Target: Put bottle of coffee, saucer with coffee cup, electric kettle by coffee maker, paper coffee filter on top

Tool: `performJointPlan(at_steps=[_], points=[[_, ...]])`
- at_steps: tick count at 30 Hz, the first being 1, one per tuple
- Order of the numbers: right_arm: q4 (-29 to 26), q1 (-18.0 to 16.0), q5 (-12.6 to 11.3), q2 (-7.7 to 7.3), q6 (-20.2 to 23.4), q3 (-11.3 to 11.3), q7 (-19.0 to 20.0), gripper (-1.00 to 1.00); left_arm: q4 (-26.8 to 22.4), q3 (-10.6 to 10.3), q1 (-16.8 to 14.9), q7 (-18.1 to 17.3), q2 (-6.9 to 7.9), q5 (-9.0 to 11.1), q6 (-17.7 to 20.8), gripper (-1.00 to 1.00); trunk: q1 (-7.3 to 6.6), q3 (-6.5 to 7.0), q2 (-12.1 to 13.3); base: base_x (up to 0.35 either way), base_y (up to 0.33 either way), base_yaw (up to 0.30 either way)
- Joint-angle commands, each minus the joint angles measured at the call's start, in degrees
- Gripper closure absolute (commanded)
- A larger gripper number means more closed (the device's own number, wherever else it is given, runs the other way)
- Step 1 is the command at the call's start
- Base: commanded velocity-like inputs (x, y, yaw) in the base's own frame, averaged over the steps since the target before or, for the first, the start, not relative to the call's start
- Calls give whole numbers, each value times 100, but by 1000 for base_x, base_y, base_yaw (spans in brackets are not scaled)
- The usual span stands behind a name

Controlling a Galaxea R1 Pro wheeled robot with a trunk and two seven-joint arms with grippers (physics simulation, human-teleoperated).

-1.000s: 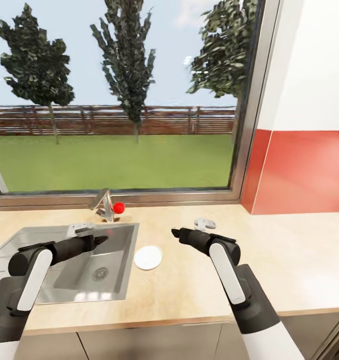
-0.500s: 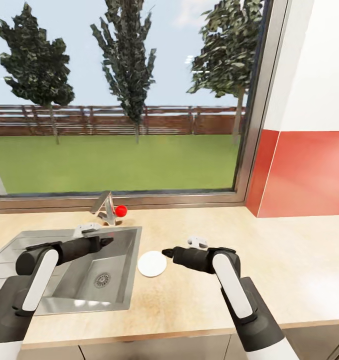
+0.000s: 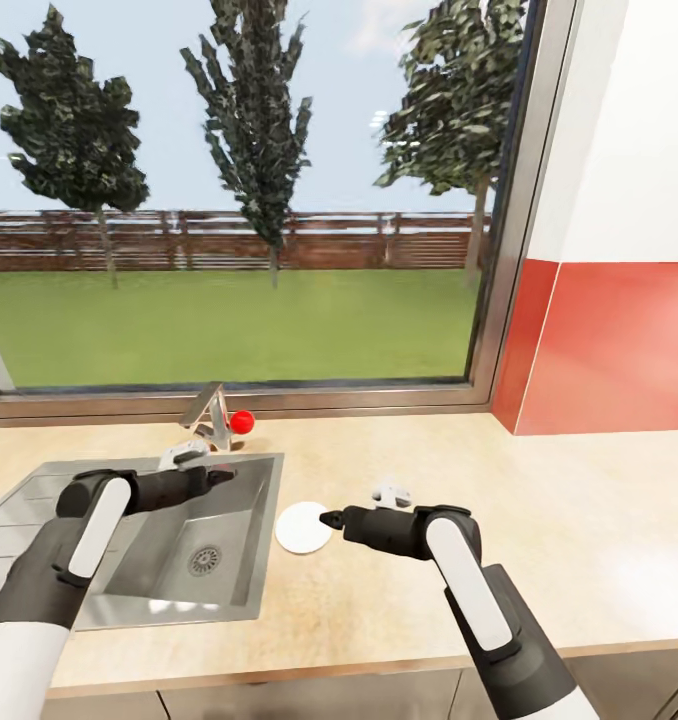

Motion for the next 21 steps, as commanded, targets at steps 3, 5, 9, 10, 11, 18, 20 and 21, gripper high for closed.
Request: performJointPlan(at_steps=[3,5,9,10,11,18,20,21], points=[[13,-2,-58,1,10,14,-59,-100,484,-5,-232,-62,-1,246,25,-100,2,-3,-5,0,0,0],[33,-2,-58,2,10,20,-61,-100,696,-10,-327,-62,-2,425,26,-100,2,-3,-5,0,0,0],[71,-1,-52,18,4,182,-62,-100,928,-35,-414,-62,-6,621,26,-100,2,-3,-5,0,0,0],[85,-1,-51,23,3,299,-62,-100,957,-69,-416,-62,-8,649,26,-100,2,-3,-5,0,0,0],[93,-1,-51,26,3,359,-63,-100,964,-88,-413,-62,-8,661,26,-100,2,-3,-5,0,0,0],[226,-1,-40,57,2,685,-78,-100,935,-307,-380,-62,-13,709,25,-100,2,-3,-5,0,0,-32],[279,-1,-41,74,2,703,-79,-100,933,-326,-378,-62,-16,713,26,-100,2,-3,-5,0,0,-11],[302,-1,-41,95,2,710,-80,-100,932,-335,-377,-64,-19,714,26,-100,2,-3,-5,0,0,-6]])
